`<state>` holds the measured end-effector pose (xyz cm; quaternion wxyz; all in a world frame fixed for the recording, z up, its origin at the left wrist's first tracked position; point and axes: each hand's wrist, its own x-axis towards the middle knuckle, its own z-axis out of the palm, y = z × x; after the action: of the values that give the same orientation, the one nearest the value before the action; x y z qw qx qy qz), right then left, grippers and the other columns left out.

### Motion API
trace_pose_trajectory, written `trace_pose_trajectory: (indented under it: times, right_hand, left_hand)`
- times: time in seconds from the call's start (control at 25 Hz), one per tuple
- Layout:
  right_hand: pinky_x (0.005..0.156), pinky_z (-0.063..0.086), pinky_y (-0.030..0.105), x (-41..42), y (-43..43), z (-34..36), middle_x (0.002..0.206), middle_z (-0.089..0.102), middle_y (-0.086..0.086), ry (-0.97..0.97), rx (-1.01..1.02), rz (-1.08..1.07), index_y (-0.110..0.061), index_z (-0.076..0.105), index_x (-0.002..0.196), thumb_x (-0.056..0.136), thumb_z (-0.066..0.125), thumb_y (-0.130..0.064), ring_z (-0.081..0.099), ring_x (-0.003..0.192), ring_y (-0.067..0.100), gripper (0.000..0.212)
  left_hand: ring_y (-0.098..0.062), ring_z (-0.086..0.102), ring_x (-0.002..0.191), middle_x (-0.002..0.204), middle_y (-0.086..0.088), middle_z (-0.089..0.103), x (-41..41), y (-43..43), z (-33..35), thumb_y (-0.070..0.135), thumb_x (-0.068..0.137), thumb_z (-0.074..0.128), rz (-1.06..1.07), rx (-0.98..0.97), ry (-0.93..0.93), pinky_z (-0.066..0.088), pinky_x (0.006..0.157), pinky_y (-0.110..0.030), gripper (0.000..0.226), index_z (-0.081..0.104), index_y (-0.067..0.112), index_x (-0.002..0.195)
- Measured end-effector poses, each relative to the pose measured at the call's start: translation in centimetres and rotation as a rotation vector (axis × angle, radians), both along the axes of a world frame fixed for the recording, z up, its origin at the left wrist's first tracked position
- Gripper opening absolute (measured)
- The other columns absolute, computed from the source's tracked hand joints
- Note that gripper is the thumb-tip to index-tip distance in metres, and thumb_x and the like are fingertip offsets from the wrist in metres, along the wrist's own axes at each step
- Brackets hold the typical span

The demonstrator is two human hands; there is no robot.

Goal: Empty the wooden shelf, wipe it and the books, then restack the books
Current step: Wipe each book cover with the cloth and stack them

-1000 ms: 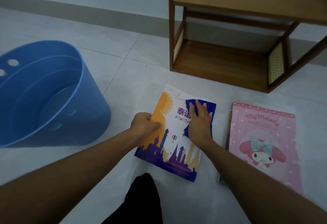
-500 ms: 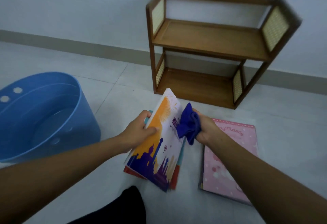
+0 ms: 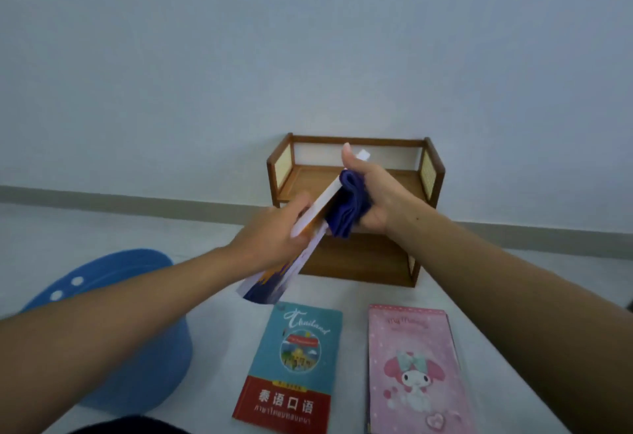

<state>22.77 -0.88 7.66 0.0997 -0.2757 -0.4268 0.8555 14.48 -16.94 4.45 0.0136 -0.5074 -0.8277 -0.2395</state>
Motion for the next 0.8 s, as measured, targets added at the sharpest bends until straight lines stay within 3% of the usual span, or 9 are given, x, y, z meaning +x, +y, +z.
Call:
trace_pose_trajectory:
  times: [0.12, 0.24, 0.36, 0.52, 0.64, 0.72, 0.8]
  right_hand:
    - [0.056, 0.056, 0.034, 1.5, 0.4, 3.2, 0.076, 0.058, 0.011, -0.015, 0.176, -0.182, -0.005, 0.054, 0.106, 0.084, 0.071, -0.018, 0.059, 0.061, 0.023, 0.031]
    - [0.076, 0.055, 0.041, 3.3, 2.2, 3.2, 0.09, 0.058, 0.013, -0.021, 0.314, -0.384, -0.011, 0.054, 0.103, 0.087, 0.06, -0.006, 0.061, 0.078, 0.026, 0.018]
    - [0.07, 0.057, 0.039, 5.5, 4.1, 2.5, 0.091, 0.061, 0.015, -0.053, 0.526, -0.442, -0.008, 0.058, 0.096, 0.085, 0.058, -0.003, 0.062, 0.076, 0.026, 0.012]
    - [0.061, 0.057, 0.037, 8.0, 5.8, 2.9, 0.085, 0.064, 0.016, 0.02, 0.641, -0.394, -0.004, 0.064, 0.101, 0.082, 0.059, 0.003, 0.06, 0.065, 0.024, 0.021]
    - [0.074, 0.055, 0.046, 9.1, 6.5, 3.3, 0.09, 0.066, 0.017, 0.106, 0.591, -0.345, -0.01, 0.067, 0.1, 0.081, 0.063, 0.002, 0.06, 0.074, 0.028, 0.023]
    - [0.072, 0.055, 0.044, 9.3, 6.5, 3.5, 0.09, 0.065, 0.017, 0.173, 0.533, -0.318, -0.011, 0.067, 0.103, 0.081, 0.064, 0.0, 0.059, 0.074, 0.027, 0.025]
    - [0.063, 0.057, 0.037, 9.1, 6.1, 3.9, 0.086, 0.069, 0.015, 0.254, 0.439, -0.312, -0.007, 0.067, 0.105, 0.083, 0.063, 0.0, 0.064, 0.068, 0.027, 0.024]
  left_hand:
    - [-0.01, 0.046, 0.054, 0.065, 0.012, 0.045, 2.1, 1.9, 2.0, 0.029, 0.09, 0.057, -0.068, 0.046, 0.182, 0.036, 0.049, -0.026, 0.031, 0.04, 0.024, 0.115]
    - [-0.011, 0.063, 0.069, 0.083, 0.008, 0.058, 3.6, 3.7, 1.5, 0.041, 0.089, 0.058, -0.208, -0.037, 0.123, 0.048, 0.054, -0.019, 0.047, 0.032, 0.026, 0.125]
    - [-0.012, 0.061, 0.109, 0.127, 0.005, 0.057, 3.6, 4.4, -0.3, 0.049, 0.089, 0.056, -0.28, -0.148, -0.231, 0.052, 0.08, -0.023, 0.054, 0.031, 0.032, 0.133]
    - [-0.014, 0.056, 0.114, 0.121, 0.007, 0.059, 1.3, 4.1, -0.9, 0.046, 0.096, 0.042, -0.01, 0.142, -0.394, 0.049, 0.096, -0.037, 0.029, 0.051, 0.029, 0.118]
    - [-0.024, 0.045, 0.128, 0.136, -0.001, 0.05, -0.1, 3.7, 0.0, 0.059, 0.095, 0.031, 0.247, 0.362, -0.696, 0.038, 0.106, -0.044, 0.054, 0.043, 0.022, 0.132]
    - [-0.025, 0.049, 0.116, 0.127, -0.006, 0.053, -0.4, 3.5, 0.5, 0.074, 0.086, 0.022, 0.339, 0.306, -1.0, 0.04, 0.097, -0.043, 0.079, 0.044, 0.017, 0.136]
    - [-0.024, 0.055, 0.083, 0.092, -0.01, 0.061, -0.1, 2.8, 0.9, 0.084, 0.077, 0.02, 0.308, 0.277, -1.297, 0.042, 0.073, -0.036, 0.088, 0.064, 0.016, 0.109]
